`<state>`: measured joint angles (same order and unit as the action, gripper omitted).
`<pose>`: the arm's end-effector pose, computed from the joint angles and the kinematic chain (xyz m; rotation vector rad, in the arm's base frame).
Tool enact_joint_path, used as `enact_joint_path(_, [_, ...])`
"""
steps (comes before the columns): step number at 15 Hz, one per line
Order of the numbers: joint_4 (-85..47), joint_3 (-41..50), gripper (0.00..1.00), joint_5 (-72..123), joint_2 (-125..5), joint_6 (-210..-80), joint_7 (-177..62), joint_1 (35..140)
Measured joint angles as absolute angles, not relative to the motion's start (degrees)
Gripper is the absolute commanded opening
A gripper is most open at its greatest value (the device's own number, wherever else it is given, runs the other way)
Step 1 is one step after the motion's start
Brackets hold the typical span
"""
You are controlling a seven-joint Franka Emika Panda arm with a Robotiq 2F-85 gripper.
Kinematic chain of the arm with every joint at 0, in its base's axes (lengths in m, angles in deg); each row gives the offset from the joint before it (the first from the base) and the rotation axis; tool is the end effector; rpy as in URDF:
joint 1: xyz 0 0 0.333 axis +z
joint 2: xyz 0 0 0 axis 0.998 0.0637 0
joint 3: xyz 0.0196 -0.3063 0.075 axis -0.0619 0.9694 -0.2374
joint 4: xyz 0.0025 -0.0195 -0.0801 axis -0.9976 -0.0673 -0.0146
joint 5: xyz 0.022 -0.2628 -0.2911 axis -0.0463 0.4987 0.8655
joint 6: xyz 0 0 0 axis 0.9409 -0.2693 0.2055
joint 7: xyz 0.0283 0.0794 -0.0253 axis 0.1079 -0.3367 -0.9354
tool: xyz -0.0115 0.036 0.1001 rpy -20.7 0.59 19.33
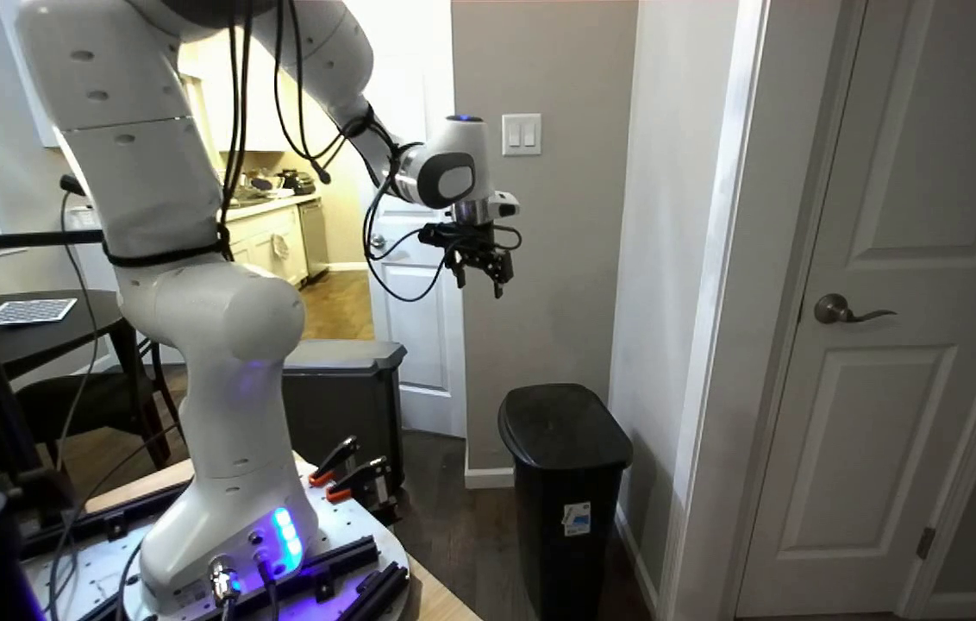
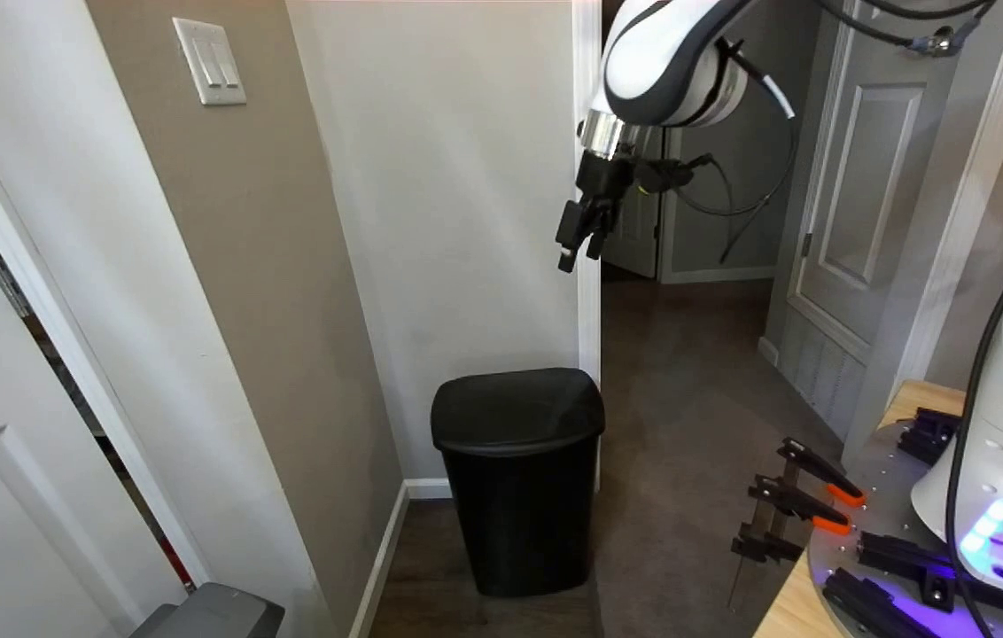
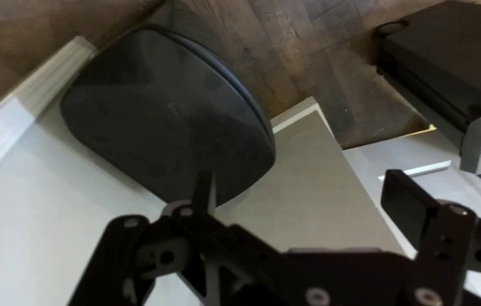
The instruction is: Completely open the bin
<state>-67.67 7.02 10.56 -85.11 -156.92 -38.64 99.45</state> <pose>0.4792 0.0556 0.3754 -2.9657 -0.3085 -0.3670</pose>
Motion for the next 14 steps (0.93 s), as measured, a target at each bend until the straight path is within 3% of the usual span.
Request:
enact_joint_path(10, [-48.62,-4.0,1.0,1.22,-61.07,-151.48,-22.4,96.2])
enact_joint_path(14, [-48.31,-5.1,1.0,1.22,-61.19,-151.53,-22.43,95.29])
